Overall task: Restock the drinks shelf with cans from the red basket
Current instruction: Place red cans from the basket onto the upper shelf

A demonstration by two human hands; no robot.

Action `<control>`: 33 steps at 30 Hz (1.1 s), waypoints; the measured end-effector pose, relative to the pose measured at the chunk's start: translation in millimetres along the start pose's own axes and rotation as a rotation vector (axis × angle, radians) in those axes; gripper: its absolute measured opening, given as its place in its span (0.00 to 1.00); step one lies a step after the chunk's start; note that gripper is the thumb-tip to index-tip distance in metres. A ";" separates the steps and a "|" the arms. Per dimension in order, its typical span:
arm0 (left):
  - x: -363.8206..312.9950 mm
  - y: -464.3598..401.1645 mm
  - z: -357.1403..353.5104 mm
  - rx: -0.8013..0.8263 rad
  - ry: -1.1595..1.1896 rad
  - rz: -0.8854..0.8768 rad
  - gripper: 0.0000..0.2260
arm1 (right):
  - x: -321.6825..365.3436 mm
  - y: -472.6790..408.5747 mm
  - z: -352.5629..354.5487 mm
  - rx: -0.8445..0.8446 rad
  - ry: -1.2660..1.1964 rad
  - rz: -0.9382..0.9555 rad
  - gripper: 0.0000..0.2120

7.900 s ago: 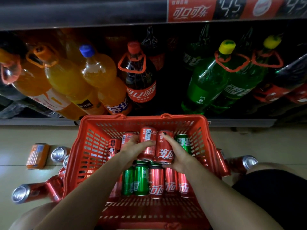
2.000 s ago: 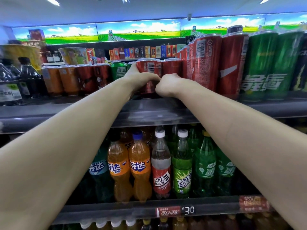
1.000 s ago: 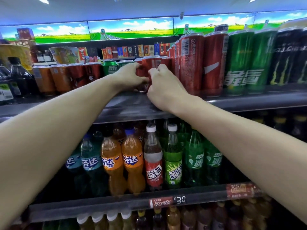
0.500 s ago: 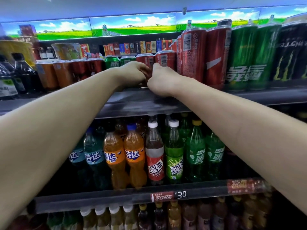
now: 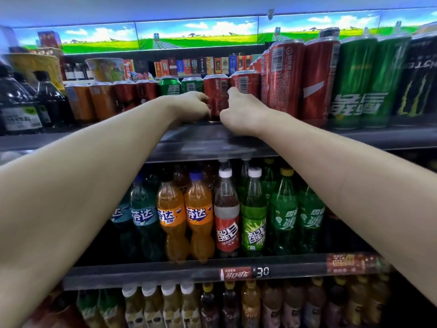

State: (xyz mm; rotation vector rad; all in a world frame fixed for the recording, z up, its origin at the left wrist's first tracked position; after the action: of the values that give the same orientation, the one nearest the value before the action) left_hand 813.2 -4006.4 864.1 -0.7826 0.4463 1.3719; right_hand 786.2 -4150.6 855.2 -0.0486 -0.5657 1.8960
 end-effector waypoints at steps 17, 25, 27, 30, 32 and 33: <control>170.5 239.3 -66.2 -0.397 -0.041 -0.422 0.08 | 53.4 168.8 -150.9 -0.503 -0.403 0.315 0.07; 357.7 317.2 -185.7 0.147 -0.044 0.142 0.17 | 55.9 273.2 -362.5 0.200 -0.520 -0.124 0.08; 389.0 333.6 -207.1 0.227 -0.038 0.232 0.18 | 51.8 297.3 -404.5 0.321 -0.527 -0.239 0.09; 429.3 357.3 -240.5 0.288 0.019 0.358 0.16 | 40.9 334.0 -459.4 0.457 -0.519 -0.405 0.10; 454.2 376.1 -263.8 0.331 0.035 0.444 0.15 | 30.9 362.0 -490.5 0.529 -0.500 -0.497 0.10; 466.2 386.2 -275.9 0.360 0.044 0.495 0.15 | 25.2 376.6 -505.6 0.571 -0.491 -0.539 0.11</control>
State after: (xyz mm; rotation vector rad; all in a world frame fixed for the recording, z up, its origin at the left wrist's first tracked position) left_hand 561.1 -3877.4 262.1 -0.4170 0.9381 1.6658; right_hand 598.1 -4052.7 261.0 0.8737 -0.2924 1.4646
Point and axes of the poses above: each hand's wrist, its own y-axis away from the middle knuckle, its own z-axis out of the back of the hand, x = y × z, the point moved 2 cm from there along -y, towards the middle knuckle, and after that the axes turned 10 degrees about y, right-handed, at the moved point
